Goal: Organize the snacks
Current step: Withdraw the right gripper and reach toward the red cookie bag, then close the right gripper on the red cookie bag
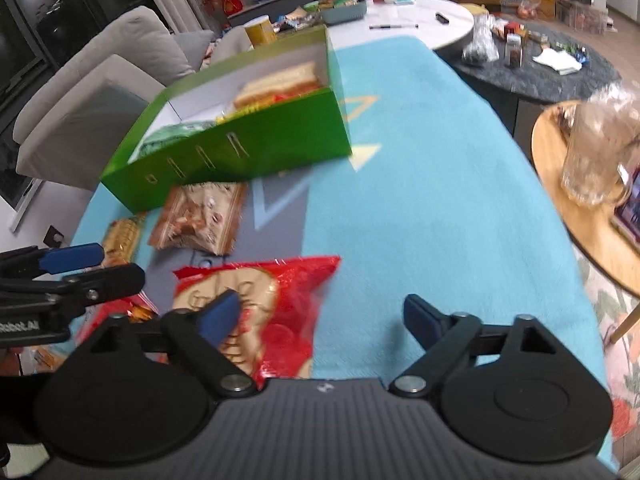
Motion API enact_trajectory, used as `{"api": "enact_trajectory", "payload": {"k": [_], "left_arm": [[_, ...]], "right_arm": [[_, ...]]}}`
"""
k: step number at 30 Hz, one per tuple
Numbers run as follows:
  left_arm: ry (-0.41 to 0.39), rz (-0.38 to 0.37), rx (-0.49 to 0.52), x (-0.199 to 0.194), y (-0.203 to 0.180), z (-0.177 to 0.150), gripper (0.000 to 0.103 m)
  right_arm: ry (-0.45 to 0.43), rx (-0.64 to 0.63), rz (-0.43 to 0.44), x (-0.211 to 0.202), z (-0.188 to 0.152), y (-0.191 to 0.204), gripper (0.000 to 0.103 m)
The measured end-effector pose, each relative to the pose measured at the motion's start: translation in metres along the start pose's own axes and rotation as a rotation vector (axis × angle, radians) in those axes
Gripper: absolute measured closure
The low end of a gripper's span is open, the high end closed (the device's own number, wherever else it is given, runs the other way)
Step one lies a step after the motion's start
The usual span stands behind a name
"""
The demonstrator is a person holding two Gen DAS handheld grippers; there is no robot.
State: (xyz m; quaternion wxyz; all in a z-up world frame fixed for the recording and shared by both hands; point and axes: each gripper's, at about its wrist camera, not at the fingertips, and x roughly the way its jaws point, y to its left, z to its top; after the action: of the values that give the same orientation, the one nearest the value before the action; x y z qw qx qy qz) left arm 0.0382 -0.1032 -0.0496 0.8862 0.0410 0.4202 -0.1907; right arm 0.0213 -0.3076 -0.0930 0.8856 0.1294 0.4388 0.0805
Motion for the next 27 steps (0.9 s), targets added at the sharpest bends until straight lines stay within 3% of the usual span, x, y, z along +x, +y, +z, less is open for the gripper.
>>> {"api": "enact_trajectory", "payload": {"k": [9,17,27], "left_arm": [[0.067,-0.076,0.051,0.01,-0.018,-0.017,0.025],[0.088,-0.118,0.04,0.02,-0.023,-0.018,0.018],[0.113,-0.177,0.031,0.028,-0.028,-0.016,0.014]], "right_arm": [[0.01,0.024,0.049,0.002,-0.001,-0.003,0.023],[0.028,0.019,0.118,0.004,-0.001,0.003,0.025],[0.046,0.011,0.141,0.009,0.003,0.008,0.025]]}}
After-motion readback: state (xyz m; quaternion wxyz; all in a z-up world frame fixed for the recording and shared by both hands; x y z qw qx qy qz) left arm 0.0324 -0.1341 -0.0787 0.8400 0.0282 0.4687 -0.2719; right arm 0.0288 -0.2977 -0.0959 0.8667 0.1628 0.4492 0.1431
